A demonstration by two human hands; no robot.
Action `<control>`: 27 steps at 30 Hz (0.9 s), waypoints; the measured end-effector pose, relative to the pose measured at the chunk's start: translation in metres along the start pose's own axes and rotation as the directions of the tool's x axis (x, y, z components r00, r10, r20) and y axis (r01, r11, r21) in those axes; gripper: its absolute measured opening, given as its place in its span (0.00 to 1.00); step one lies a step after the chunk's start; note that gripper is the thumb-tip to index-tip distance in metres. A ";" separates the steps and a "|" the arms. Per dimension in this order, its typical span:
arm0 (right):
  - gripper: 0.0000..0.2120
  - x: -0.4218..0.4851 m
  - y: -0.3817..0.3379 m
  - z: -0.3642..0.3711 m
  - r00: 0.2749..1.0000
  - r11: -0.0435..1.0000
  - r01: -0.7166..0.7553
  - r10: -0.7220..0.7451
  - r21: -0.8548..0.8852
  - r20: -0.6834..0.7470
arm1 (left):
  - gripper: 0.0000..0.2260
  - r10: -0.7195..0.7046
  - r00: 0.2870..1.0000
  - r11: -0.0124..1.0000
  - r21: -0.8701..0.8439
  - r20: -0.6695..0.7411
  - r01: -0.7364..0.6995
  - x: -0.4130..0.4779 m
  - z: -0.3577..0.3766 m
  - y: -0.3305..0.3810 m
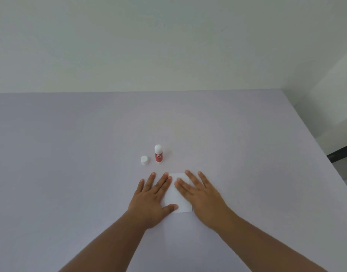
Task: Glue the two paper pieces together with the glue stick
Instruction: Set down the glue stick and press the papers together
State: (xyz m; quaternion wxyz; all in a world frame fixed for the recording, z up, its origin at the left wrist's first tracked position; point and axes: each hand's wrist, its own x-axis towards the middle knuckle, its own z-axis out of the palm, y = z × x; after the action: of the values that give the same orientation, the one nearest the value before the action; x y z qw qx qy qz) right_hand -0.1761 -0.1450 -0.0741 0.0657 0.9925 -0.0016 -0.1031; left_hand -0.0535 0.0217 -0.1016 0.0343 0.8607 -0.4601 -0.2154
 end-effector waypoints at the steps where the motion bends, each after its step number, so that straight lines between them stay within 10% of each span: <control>1: 0.29 -0.011 -0.007 0.004 1.000 1.000 0.026 -0.026 -0.003 0.001 | 0.35 -0.001 1.000 1.000 -0.001 -0.002 0.001 0.000 0.000 0.000; 27: 0.24 -0.005 -0.011 0.011 0.974 0.928 -0.189 0.219 0.320 -0.060 | 0.36 -0.018 0.999 1.000 -0.017 0.041 0.018 0.000 -0.006 -0.002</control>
State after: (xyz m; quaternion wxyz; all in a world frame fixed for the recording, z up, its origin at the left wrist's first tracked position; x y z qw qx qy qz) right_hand -0.1830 -0.1350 -0.0857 -0.0817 0.9885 -0.1179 -0.0468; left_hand -0.0493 0.0214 -0.0965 0.0305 0.8599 -0.4510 -0.2371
